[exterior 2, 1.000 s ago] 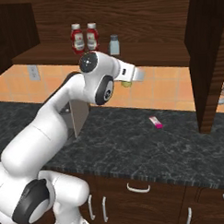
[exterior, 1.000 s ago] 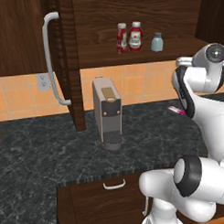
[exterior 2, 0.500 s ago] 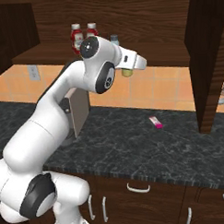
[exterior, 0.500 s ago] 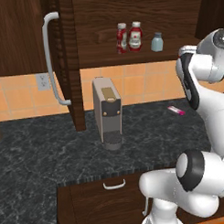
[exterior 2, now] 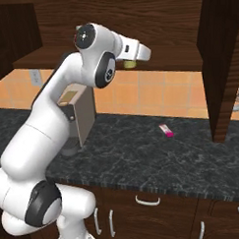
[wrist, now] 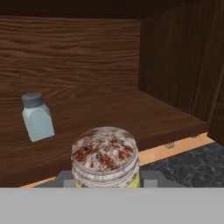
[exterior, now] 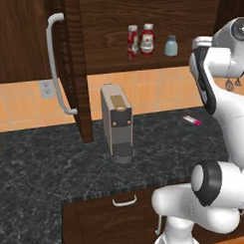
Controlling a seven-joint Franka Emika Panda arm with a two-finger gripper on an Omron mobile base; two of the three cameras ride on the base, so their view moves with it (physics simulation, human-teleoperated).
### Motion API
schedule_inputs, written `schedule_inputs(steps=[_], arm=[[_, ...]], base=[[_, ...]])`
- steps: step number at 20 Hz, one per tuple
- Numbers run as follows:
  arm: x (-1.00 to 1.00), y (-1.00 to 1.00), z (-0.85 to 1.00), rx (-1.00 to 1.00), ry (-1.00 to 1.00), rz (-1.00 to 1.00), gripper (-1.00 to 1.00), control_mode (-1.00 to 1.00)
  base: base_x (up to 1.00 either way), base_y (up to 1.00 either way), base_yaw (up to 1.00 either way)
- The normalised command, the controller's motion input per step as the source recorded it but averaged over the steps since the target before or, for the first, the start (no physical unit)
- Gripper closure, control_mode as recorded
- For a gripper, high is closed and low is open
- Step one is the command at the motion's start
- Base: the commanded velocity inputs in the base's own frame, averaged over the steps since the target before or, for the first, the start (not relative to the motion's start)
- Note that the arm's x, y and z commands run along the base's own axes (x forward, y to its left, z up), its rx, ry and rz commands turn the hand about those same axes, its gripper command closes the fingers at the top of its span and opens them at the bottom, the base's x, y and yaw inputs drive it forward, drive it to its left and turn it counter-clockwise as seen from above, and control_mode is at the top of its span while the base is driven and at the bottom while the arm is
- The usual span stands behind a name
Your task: Put the shaker and condiment bottle from the counter next to their counterparts in the cabinet.
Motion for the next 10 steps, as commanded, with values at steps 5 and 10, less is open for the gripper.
schedule_inputs(steps=[5, 10], arm=[[0.22, 0.62, 0.05, -0.02, 0.00, 0.00, 1.00, -1.00], [0.31, 0.43, 0.00, 0.00, 0.00, 0.00, 1.00, -1.00]], base=[[0.00, 0.00, 0.00], [0.00, 0.00, 0.00]])
